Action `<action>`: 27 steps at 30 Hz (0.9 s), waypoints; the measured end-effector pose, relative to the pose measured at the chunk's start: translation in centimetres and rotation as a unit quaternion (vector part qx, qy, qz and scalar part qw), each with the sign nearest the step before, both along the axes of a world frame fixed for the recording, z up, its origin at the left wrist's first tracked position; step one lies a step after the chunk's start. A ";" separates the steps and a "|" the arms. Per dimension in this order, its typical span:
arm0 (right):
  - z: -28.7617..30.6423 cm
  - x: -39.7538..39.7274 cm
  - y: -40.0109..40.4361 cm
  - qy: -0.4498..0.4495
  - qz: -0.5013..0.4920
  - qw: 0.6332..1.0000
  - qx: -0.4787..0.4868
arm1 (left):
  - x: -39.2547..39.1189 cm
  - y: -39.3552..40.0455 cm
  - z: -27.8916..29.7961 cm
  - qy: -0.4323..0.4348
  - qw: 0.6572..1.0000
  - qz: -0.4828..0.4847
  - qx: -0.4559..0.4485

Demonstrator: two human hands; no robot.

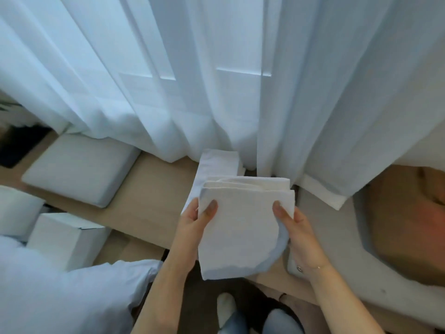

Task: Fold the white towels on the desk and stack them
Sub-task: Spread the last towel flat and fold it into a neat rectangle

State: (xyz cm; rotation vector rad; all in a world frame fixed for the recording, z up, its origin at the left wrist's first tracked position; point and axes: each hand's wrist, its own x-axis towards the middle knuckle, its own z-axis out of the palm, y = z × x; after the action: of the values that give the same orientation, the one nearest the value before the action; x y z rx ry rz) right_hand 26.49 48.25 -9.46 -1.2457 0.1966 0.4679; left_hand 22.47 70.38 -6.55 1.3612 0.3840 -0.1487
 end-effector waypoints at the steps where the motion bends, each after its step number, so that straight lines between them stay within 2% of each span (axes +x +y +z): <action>1: -0.4 0.5 1.2 0.007 -0.001 1.000 0.004 | 0.6 1.2 -0.4 0.000 1.000 -0.004 0.004; 5: -2.2 3.2 4.6 0.033 -0.003 0.999 0.017 | 2.9 4.8 -2.3 0.008 1.000 -0.022 0.016; 10: -4.6 6.9 7.9 0.090 0.008 0.994 0.062 | 6.8 7.2 -4.3 0.074 0.996 0.025 0.032; 13: -6.0 9.4 9.9 0.141 -0.042 0.985 0.087 | 10.7 9.3 -5.4 0.111 0.993 0.012 0.033; 17: -8.8 14.0 13.1 0.200 -0.107 0.970 0.089 | 17.5 12.8 -8.4 0.139 0.988 -0.053 0.031; 23: -18.0 21.6 17.8 0.247 -0.209 0.946 0.022 | 28.0 16.2 -19.1 0.193 0.975 -0.112 0.023; 27: -25.7 26.4 19.2 0.175 -0.275 0.942 -0.077 | 33.2 16.9 -27.8 0.181 0.979 -0.080 0.041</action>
State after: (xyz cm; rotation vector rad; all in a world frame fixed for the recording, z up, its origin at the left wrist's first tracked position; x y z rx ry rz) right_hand 52.89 67.49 -35.19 -1.1887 0.8747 0.1828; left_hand 55.70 87.28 -34.35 1.4485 0.5893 -0.5246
